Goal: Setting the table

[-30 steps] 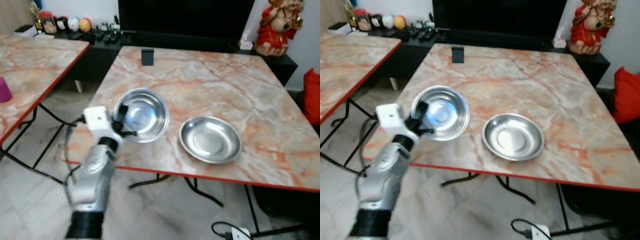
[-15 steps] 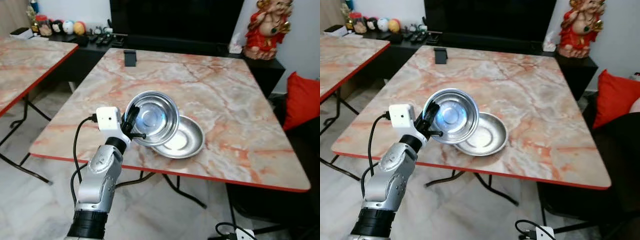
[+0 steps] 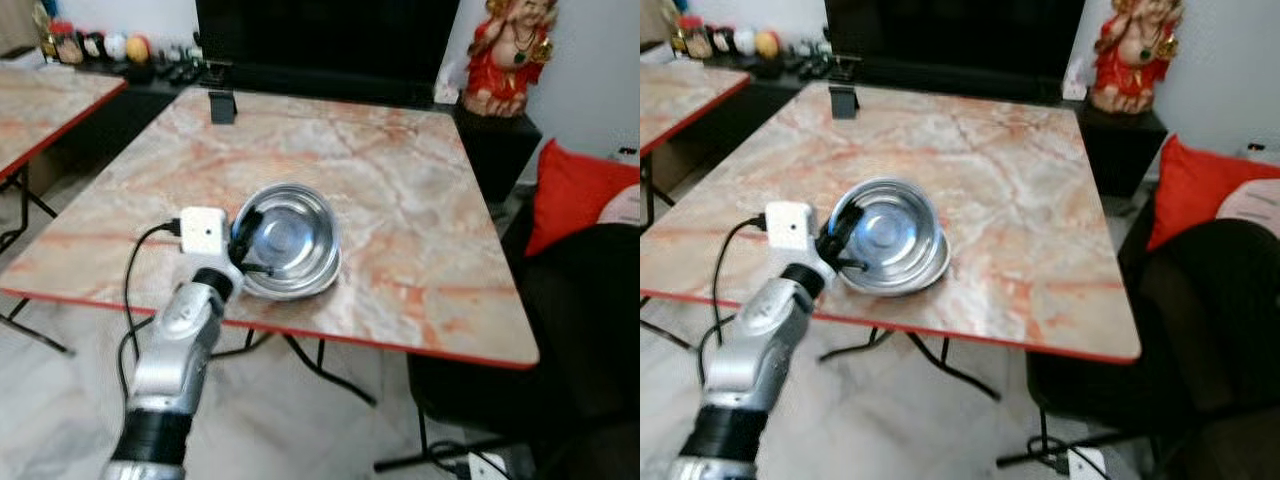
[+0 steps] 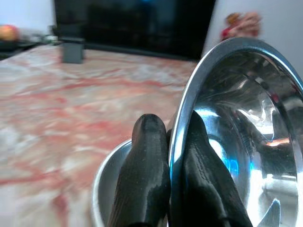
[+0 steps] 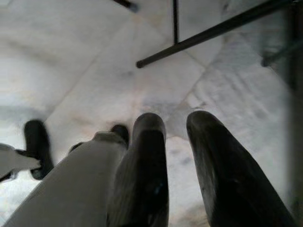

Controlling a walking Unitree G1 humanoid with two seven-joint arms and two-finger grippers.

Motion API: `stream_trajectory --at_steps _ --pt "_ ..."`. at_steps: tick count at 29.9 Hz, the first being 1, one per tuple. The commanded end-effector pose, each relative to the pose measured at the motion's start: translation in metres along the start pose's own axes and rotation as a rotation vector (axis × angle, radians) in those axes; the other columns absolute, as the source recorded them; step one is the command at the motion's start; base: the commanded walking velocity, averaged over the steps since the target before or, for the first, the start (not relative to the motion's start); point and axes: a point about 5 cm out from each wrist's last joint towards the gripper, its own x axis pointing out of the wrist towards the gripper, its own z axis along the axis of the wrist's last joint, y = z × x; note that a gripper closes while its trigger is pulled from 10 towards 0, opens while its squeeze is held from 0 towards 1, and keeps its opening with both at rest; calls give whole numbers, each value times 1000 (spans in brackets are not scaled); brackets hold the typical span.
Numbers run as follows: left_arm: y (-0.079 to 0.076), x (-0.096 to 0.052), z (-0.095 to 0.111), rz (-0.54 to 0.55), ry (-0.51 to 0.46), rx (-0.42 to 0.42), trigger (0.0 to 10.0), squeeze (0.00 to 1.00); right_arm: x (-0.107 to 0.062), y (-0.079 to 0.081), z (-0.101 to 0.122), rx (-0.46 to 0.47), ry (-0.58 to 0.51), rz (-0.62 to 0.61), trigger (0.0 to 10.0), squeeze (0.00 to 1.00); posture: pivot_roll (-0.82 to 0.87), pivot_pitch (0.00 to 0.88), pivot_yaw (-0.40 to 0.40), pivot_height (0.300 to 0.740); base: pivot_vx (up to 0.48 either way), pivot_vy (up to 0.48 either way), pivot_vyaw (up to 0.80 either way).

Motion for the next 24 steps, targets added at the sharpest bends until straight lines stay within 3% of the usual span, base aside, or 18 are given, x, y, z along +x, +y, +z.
stream_trajectory --at_steps 1,6,18,24 --pt "-5 1 -1 -10 7 -20 10000 0 -1 -3 -2 9 5 -10 10000 0 137 0 -62 727 0 0 0" --pt "0 1 0 9 1 -94 10000 0 -1 -3 -3 4 7 -11 10000 0 142 0 -64 727 0 0 0" --pt "-1 3 -3 26 18 -114 10000 0 -1 -3 -3 -5 10 -14 10000 0 140 0 -69 727 0 0 0" --pt "-3 3 -3 31 21 -131 10000 0 -1 -3 -3 2 10 -14 10000 0 142 0 -76 727 266 0 0"
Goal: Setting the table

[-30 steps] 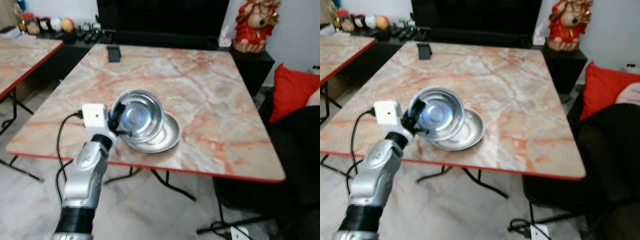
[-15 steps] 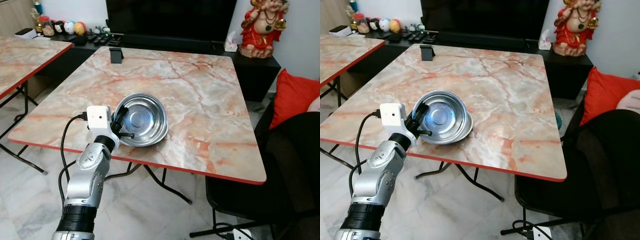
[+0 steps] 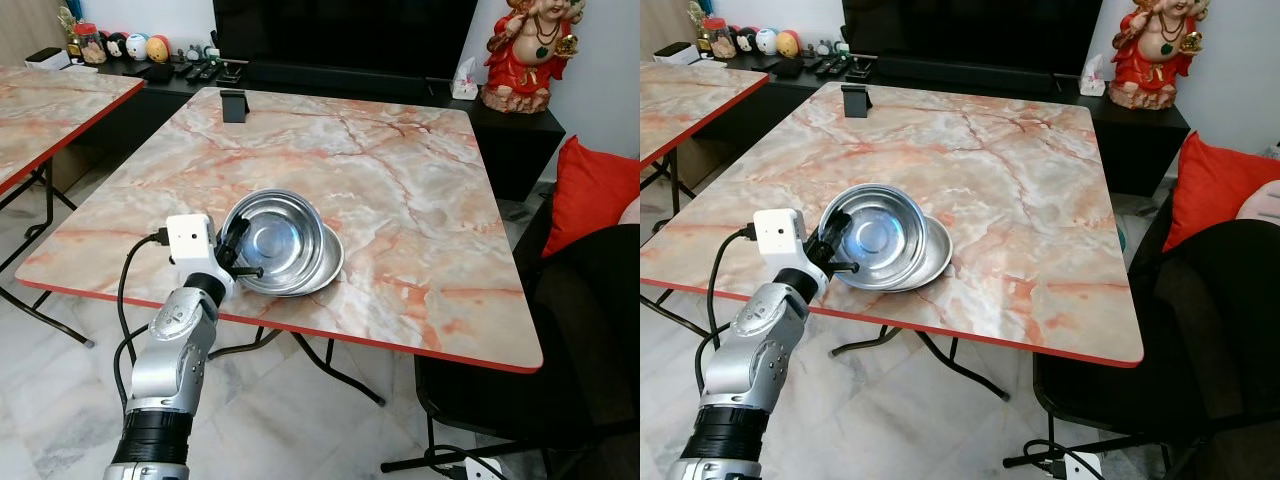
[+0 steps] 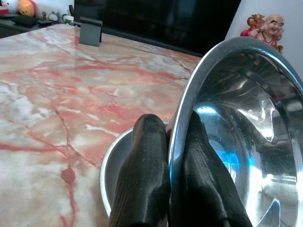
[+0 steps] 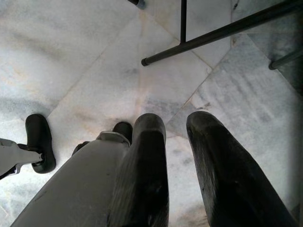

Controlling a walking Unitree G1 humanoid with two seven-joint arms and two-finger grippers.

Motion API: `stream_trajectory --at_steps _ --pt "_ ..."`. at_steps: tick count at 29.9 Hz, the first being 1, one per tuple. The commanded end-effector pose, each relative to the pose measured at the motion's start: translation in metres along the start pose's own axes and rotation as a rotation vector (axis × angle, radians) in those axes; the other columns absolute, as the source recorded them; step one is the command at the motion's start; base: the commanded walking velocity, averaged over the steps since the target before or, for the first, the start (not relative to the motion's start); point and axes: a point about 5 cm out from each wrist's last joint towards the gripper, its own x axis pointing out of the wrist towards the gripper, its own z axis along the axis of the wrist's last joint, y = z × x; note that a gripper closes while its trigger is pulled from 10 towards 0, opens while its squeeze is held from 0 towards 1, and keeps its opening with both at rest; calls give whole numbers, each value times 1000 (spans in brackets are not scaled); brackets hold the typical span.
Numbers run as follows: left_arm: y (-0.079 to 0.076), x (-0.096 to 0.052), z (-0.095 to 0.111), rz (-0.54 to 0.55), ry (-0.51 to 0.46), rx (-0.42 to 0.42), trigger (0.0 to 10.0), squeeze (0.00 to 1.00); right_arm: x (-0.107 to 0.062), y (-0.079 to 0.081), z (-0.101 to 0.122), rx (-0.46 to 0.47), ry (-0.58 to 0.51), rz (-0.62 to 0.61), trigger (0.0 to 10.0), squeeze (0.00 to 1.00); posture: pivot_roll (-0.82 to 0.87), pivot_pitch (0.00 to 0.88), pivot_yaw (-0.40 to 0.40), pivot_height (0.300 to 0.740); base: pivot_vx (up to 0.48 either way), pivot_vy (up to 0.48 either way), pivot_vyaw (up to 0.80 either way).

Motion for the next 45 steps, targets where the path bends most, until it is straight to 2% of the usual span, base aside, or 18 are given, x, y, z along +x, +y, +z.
stream_trajectory --at_steps 1,18,22,24,26,30,32,34,36,38,41,45 --pt "-4 3 3 -12 -7 -26 10000 0 0 -1 1 2 0 -5 10000 0 142 0 -76 727 277 0 0" --pt "-12 4 2 -33 -2 -43 10000 0 0 -1 2 5 -2 -3 10000 0 139 0 -73 727 295 0 0" --pt "-10 4 1 -23 14 -69 10000 0 0 -1 2 3 -2 -2 10000 0 140 0 -75 727 0 0 0" --pt "-6 4 -1 -4 44 -152 10000 0 0 -1 2 1 -3 -1 10000 0 139 0 -74 727 0 0 0" --pt "-6 4 -1 -5 49 -166 10000 0 0 -1 2 2 -3 -1 10000 0 141 0 -75 727 0 0 0" --pt "-3 2 3 -16 89 -285 10000 0 0 -1 3 5 -4 -2 10000 0 145 0 -78 727 0 0 0" --pt "0 2 7 -7 100 -296 10000 0 0 -1 3 4 -4 -1 10000 0 147 0 -80 727 0 0 0" --pt "4 0 10 2 118 -297 10000 0 0 -1 3 3 -3 0 10000 0 152 0 -82 727 0 0 0" --pt "11 -3 12 10 158 -256 10000 0 0 -1 3 1 -3 1 10000 0 154 0 -82 727 0 0 0" --pt "13 -5 14 13 161 -266 10000 0 0 -1 3 1 -3 1 10000 0 155 0 -83 727 0 0 0" --pt "23 -10 18 22 220 -245 10000 0 0 -2 3 -1 -2 2 10000 0 165 0 -87 727 0 0 0" --pt "24 -14 15 -10 322 -234 10000 0 0 -2 2 -6 -1 2 10000 0 168 0 -89 727 0 0 0"
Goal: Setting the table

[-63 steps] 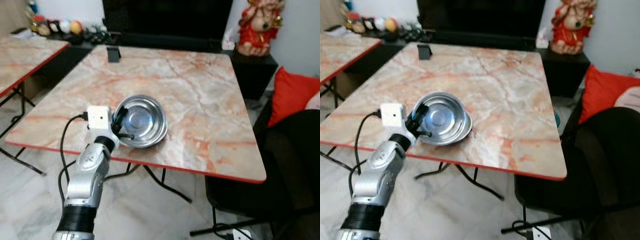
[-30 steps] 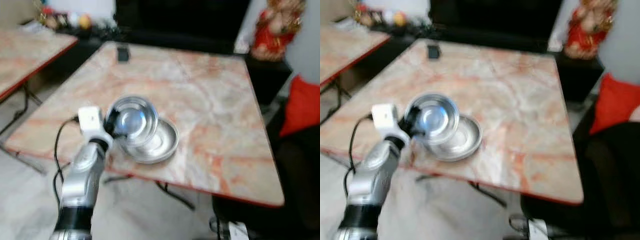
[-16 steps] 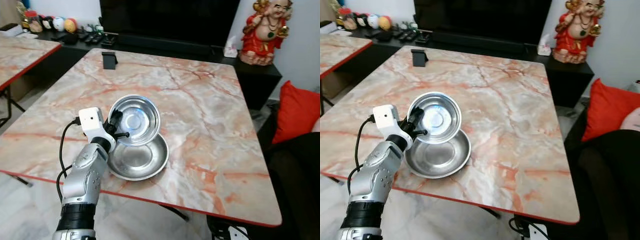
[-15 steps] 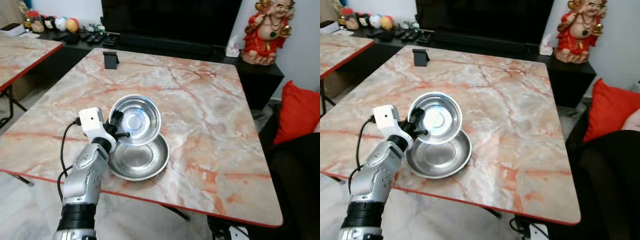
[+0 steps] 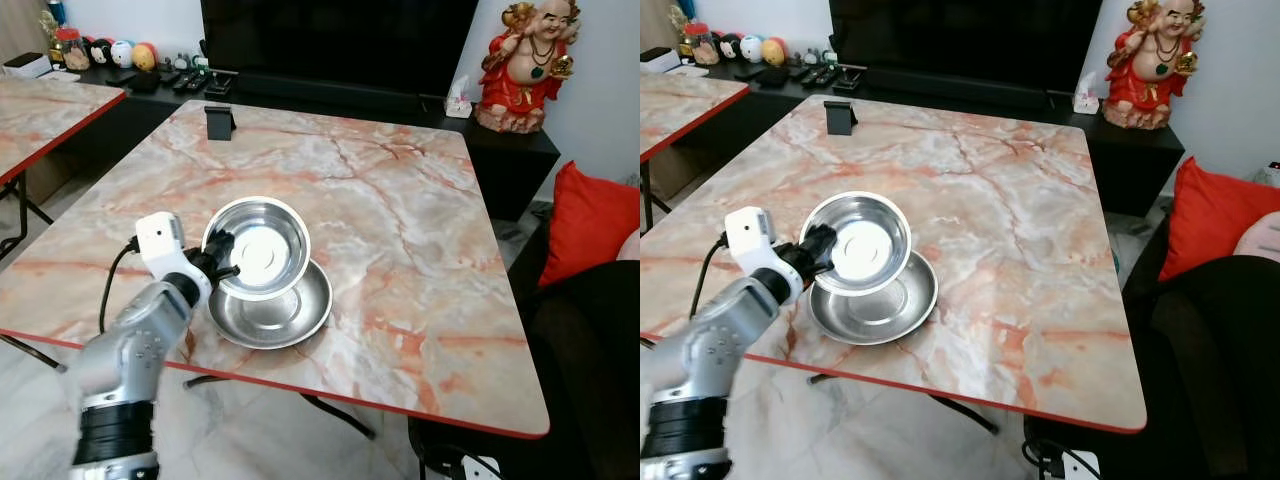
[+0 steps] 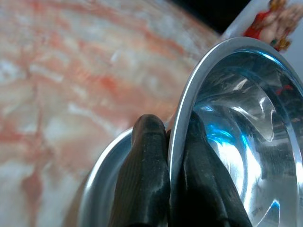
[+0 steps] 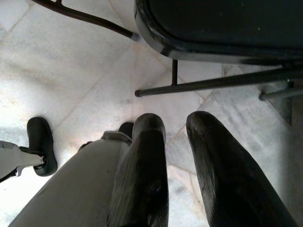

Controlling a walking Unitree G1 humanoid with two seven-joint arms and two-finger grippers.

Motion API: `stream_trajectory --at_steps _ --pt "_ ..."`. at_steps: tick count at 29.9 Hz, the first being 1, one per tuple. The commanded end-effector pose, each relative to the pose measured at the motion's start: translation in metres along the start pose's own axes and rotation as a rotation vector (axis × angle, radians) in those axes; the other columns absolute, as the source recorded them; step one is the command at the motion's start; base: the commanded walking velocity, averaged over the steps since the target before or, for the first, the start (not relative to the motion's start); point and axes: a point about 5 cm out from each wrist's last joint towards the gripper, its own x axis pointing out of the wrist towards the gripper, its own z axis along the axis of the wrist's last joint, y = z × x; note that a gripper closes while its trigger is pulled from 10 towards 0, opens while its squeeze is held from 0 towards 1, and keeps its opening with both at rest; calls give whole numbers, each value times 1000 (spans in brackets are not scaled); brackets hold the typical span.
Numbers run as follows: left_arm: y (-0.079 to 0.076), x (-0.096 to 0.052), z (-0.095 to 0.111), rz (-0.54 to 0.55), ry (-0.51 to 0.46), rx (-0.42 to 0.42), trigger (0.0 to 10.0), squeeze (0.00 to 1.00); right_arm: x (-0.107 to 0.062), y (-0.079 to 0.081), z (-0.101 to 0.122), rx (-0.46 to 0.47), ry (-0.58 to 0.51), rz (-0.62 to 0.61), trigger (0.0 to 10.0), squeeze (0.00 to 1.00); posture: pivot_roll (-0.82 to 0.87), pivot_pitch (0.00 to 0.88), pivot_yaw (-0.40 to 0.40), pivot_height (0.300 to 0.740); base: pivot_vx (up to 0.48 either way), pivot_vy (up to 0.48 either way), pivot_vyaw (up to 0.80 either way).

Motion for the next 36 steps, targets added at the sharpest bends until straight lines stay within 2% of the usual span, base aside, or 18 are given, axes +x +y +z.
stream_trajectory --at_steps 1,4,13,20,36 --pt "-7 1 -3 -40 51 18 10000 0 0 -3 1 -6 1 -7 10000 0 168 0 -88 727 0 0 0" --pt "-3 3 -11 -21 105 45 10000 0 0 -3 1 -4 0 -8 10000 0 155 0 -84 727 0 0 0" --pt "-12 5 -16 -42 149 50 10000 0 0 -3 1 2 0 -10 10000 0 154 0 -81 727 0 0 0" --pt "-7 8 -20 -20 183 69 10000 0 0 -3 0 2 0 -9 10000 0 149 0 -78 727 0 0 0" --pt "-7 12 -29 -8 202 62 10000 0 0 -3 0 0 1 -10 10000 0 146 0 -78 727 0 0 0"
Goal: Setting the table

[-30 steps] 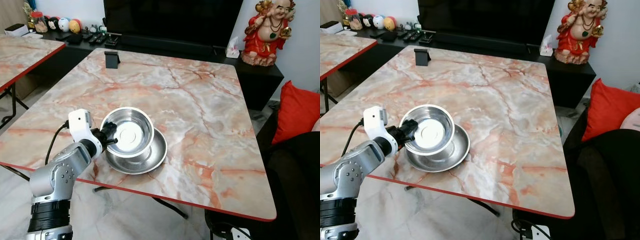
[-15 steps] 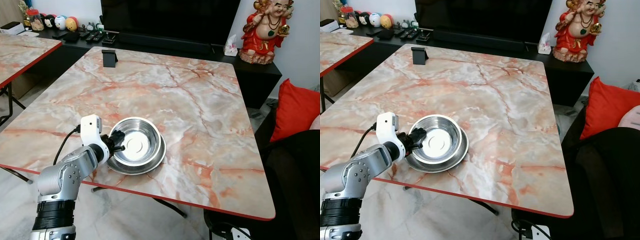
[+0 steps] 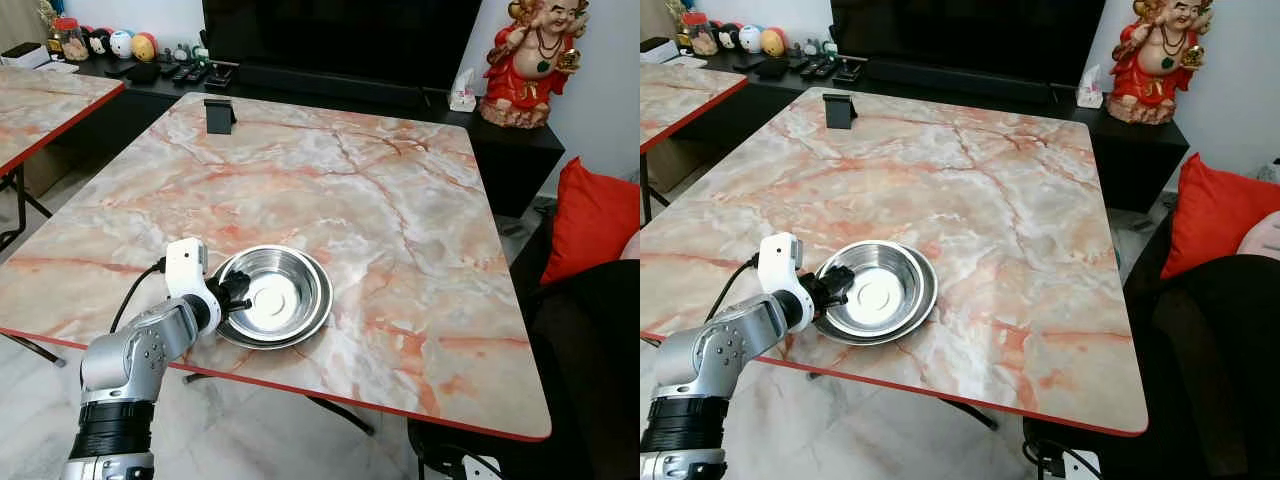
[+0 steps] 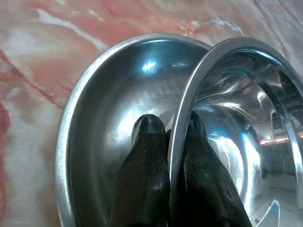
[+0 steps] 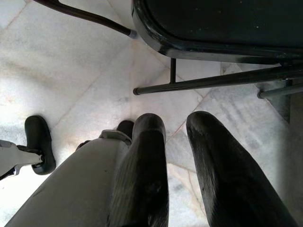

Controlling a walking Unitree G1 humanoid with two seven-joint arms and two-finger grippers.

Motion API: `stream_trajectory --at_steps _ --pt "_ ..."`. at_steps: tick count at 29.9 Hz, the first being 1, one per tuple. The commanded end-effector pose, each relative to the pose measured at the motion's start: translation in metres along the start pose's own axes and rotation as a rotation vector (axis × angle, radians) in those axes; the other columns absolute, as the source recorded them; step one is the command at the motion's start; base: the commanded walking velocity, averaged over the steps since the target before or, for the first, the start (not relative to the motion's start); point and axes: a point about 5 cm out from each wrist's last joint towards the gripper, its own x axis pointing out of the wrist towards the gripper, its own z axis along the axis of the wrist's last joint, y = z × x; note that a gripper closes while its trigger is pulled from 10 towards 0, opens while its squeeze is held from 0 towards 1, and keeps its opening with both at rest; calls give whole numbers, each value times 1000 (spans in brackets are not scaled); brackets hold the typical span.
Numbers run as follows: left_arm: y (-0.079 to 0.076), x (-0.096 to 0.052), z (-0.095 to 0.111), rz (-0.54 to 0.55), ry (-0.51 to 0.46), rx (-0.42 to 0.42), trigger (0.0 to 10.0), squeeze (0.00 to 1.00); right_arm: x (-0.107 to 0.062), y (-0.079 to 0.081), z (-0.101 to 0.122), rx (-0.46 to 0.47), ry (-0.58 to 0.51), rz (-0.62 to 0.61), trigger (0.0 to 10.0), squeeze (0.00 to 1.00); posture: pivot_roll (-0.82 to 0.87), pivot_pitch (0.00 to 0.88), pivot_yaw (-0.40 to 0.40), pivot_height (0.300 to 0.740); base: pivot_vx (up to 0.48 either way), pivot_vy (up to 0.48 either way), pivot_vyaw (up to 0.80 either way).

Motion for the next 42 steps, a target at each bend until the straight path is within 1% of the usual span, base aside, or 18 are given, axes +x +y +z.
stream_trajectory --at_steps 1,5,11,33,35,36,37,39,42 --pt "-3 2 4 0 -13 11 10000 0 0 -3 -1 0 2 -9 10000 0 145 0 -78 727 0 0 0" --pt "-3 4 2 17 -25 5 10000 0 0 -3 -1 3 2 -10 10000 0 142 0 -78 727 0 0 0" --pt "-4 7 6 24 -67 -28 10000 0 0 -3 0 2 1 -10 10000 0 143 0 -83 727 0 0 0" --pt "-5 11 3 33 -44 -25 10000 0 0 -3 0 3 0 -8 10000 0 139 0 -81 727 0 0 0" --pt "-5 11 3 36 -46 -24 10000 12 0 -3 0 3 0 -8 10000 0 139 0 -81 727 0 0 0" --pt "-4 12 3 43 -45 -22 10000 24 0 -3 0 3 0 -8 10000 0 139 0 -81 727 0 0 0" --pt "-4 12 3 45 -45 -22 10000 157 0 -3 0 3 0 -8 10000 0 139 0 -81 727 0 0 0" --pt "-3 12 3 49 -46 -21 10000 337 0 -3 0 3 0 -8 10000 0 140 0 -81 727 0 0 0" --pt "-2 12 4 64 -52 -17 10000 325 0 -3 0 2 0 -8 10000 0 140 0 -82 727 0 0 0"
